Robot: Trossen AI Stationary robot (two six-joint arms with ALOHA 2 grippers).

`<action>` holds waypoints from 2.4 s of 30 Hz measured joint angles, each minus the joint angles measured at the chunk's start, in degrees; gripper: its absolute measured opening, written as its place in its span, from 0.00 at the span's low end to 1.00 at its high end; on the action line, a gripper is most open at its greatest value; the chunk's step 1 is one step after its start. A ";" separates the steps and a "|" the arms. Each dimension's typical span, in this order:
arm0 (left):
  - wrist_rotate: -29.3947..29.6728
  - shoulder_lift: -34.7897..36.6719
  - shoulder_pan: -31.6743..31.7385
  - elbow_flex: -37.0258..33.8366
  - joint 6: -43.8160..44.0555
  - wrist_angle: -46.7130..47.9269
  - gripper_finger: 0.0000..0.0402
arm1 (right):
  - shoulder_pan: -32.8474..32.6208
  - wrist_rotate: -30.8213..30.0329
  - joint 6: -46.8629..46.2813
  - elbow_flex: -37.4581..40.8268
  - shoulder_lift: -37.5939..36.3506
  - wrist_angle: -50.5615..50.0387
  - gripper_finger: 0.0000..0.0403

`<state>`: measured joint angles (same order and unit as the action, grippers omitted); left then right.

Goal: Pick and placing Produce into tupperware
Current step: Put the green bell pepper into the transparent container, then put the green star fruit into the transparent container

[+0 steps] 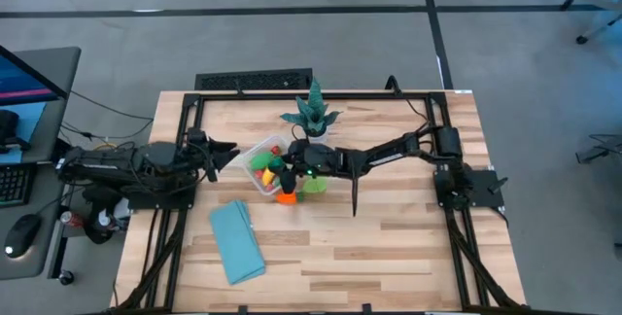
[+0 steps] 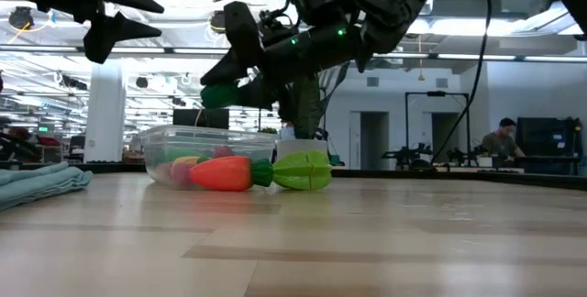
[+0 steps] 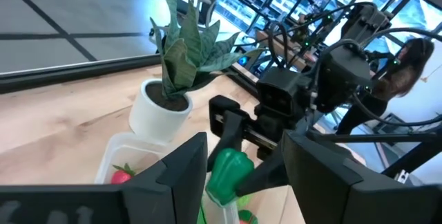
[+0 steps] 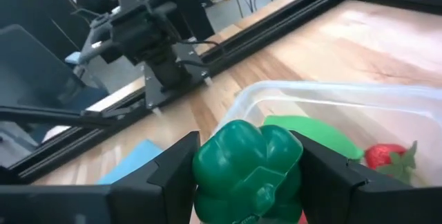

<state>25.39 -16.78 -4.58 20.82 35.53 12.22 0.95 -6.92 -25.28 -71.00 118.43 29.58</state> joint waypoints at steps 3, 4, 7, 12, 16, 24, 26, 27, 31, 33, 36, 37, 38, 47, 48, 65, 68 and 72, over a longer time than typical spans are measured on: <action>0.02 -0.07 0.01 0.00 0.00 0.36 0.44 | -0.07 0.01 0.33 0.00 0.00 -0.81 0.50; 0.08 -0.07 0.01 0.00 0.00 0.40 0.44 | -0.07 0.01 0.33 0.00 0.00 -0.72 0.50; 0.42 -0.07 0.00 0.00 -0.07 0.40 0.44 | -0.15 -0.02 0.33 0.00 0.00 -0.74 0.53; 0.62 -0.09 0.00 0.00 -0.14 0.43 0.44 | -0.15 -0.02 0.31 0.00 0.00 -0.66 0.57; 0.70 -0.09 0.00 0.00 -0.32 0.43 0.44 | -0.05 -0.02 0.31 0.00 0.00 -0.57 0.60; 0.15 -0.09 0.02 0.00 -0.37 2.12 0.44 | -0.42 3.29 0.29 -1.03 0.00 -0.49 0.61; -0.70 -0.09 0.00 0.00 0.02 2.86 0.44 | -0.87 5.79 0.29 -2.02 -0.02 -0.40 0.61; -0.92 -0.09 0.00 0.00 0.28 3.09 0.44 | -1.09 7.10 0.30 -2.46 -0.02 -0.42 0.61; -0.90 -0.09 0.02 0.00 1.16 3.94 0.44 | -2.02 13.09 0.25 -4.94 -0.07 -0.94 0.61; -0.88 -0.09 0.00 0.00 1.29 3.92 0.44 | -2.17 16.35 -0.28 -5.75 -1.41 -3.25 0.61; -0.88 -0.10 0.02 0.00 1.67 3.92 0.44 | -2.62 18.49 0.01 -7.01 -4.24 -7.62 0.61; -0.88 -0.09 0.02 0.00 1.69 3.92 0.44 | -2.75 18.71 0.62 -7.07 -5.56 -9.71 0.61; -0.91 -0.09 0.02 0.00 1.79 3.93 0.44 | -2.82 18.70 1.48 -7.11 -6.81 -11.72 0.61; -9.09 -0.44 0.02 0.00 4.77 6.68 0.44 | -2.80 18.70 3.34 -7.26 -16.53 -40.26 0.61; -11.20 -0.70 0.02 0.00 5.07 6.90 0.44 | -2.82 18.70 2.67 -7.26 -17.17 -44.53 0.61; -20.45 -10.31 0.00 0.00 5.34 2.26 0.44 | -8.07 0.98 26.44 -7.15 -18.71 -67.59 0.61; -21.67 -11.81 0.00 0.00 5.17 1.60 0.44 | -7.84 0.97 28.90 -6.23 -18.73 -61.79 0.61; -22.36 -12.90 -0.57 0.00 4.68 1.02 0.44 | -6.46 1.07 29.57 -2.77 -18.73 -59.17 0.61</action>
<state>3.03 -29.68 -5.15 20.82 40.21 13.24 -5.51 -5.85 4.29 -73.77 99.70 -29.59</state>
